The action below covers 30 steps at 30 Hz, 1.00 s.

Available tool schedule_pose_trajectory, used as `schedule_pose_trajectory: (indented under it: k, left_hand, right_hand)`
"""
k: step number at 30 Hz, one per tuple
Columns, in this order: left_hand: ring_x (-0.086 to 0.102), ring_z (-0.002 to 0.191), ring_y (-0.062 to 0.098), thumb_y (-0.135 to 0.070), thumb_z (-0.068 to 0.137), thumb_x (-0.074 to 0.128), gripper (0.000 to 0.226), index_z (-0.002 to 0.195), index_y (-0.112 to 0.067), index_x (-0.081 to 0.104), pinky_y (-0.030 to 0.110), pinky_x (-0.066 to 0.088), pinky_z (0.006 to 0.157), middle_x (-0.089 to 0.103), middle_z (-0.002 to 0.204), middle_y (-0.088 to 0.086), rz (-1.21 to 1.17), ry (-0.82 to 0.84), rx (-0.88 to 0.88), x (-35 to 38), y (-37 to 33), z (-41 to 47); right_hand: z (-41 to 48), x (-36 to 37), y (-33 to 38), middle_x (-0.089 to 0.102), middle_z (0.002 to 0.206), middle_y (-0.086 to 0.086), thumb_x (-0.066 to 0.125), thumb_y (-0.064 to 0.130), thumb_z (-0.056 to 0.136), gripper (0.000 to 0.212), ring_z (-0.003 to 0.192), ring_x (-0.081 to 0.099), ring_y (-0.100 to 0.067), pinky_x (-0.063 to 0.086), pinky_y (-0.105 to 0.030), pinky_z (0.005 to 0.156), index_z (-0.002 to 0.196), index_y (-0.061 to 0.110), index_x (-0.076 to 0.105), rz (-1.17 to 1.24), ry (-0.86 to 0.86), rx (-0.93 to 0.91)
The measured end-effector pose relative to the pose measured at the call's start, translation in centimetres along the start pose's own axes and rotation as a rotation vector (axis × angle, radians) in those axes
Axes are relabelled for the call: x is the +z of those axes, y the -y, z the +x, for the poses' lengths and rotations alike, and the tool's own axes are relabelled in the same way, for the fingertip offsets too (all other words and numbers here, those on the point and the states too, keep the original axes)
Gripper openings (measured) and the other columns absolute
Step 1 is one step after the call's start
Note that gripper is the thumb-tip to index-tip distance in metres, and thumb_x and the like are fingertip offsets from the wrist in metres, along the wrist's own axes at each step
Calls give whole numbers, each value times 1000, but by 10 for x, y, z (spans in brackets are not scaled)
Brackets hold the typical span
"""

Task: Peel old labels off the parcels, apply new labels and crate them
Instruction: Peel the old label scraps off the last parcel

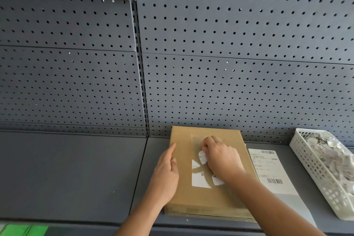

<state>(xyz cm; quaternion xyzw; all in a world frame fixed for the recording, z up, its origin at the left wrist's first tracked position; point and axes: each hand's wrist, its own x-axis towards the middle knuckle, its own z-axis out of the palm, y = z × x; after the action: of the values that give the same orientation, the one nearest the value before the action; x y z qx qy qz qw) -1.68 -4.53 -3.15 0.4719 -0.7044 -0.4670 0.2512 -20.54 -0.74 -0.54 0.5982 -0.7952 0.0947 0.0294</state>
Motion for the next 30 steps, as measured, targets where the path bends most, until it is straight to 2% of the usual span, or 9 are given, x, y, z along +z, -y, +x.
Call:
schedule_pose_trajectory:
  k: [2, 5, 10, 13, 16, 20, 23, 27, 30]
  left_hand:
    - [27, 142, -4, -26, 110, 29, 50, 155, -46, 24, 21, 22, 116, 24, 160, -23, 9, 3, 4, 0, -2, 0]
    - [26, 140, -5, -26, 110, 29, 50, 156, -45, 23, 17, 19, 110, 23, 161, -23, 10, 5, 5, -1, -3, -1]
    - [22, 136, -9, -27, 110, 29, 50, 156, -44, 23, 16, 16, 110, 21, 162, -22, 16, 7, 9, -3, -2, -2]
    - [22, 139, -7, -27, 110, 29, 50, 156, -44, 23, 16, 16, 110, 21, 161, -22, 20, 8, 11, -3, -1, -1]
    - [23, 145, -2, -27, 110, 29, 50, 156, -44, 23, 17, 16, 111, 22, 162, -21, 21, 2, 9, -2, 0, 0]
    - [24, 146, 0, -27, 110, 29, 49, 156, -45, 23, 18, 17, 111, 22, 162, -21, 20, 3, 5, -1, -1, 0]
    - [23, 146, 0, -27, 110, 29, 49, 156, -44, 23, 17, 17, 111, 21, 162, -21, 18, 6, 7, -2, -1, -1]
    - [22, 147, 0, -26, 110, 28, 50, 156, -44, 23, 18, 17, 112, 21, 162, -22, 11, 12, 6, -2, -2, -2]
    - [22, 147, 0, -26, 110, 28, 50, 156, -44, 23, 18, 17, 113, 21, 162, -22, 13, 14, 5, -3, -3, -3]
  right_hand:
    - [1, -2, -1, 54, 108, 10, 34, 25, 103, 18, 70, 49, -20, 38, -31, 58, 109, 24, 50, 10, 27, 19]
    - [-1, -4, -1, 51, 102, 12, 39, 14, 97, 17, 73, 51, -18, 39, -31, 59, 102, 27, 49, 80, 43, 45]
    - [-14, -11, -11, 51, 99, 17, 40, 19, 102, 15, 85, 53, -6, 47, -31, 77, 95, 26, 51, 409, 71, 1]
    - [-24, -20, -17, 51, 97, 12, 43, 13, 101, 18, 83, 50, -4, 43, -18, 75, 88, 23, 50, 574, 91, -13]
    - [-31, -24, -21, 56, 100, 7, 43, 10, 102, 16, 86, 51, -4, 40, -10, 74, 91, 17, 52, 649, 91, 3]
    - [-39, -26, -23, 69, 94, 12, 42, 14, 104, 17, 85, 61, -6, 47, -18, 73, 91, 16, 53, 832, 36, 46]
    - [-40, -30, -26, 73, 92, 6, 40, 13, 105, 16, 78, 66, -12, 47, -26, 67, 93, 10, 50, 1005, 3, 99]
    - [-32, -34, -38, 62, 72, 1, 40, 10, 104, 14, 67, 59, -22, 46, -33, 63, 94, 8, 49, 1090, -46, 200]
    - [-23, -34, -46, 54, 74, -1, 41, 13, 103, 13, 72, 52, -23, 46, -29, 65, 96, 8, 51, 1152, -27, 310]
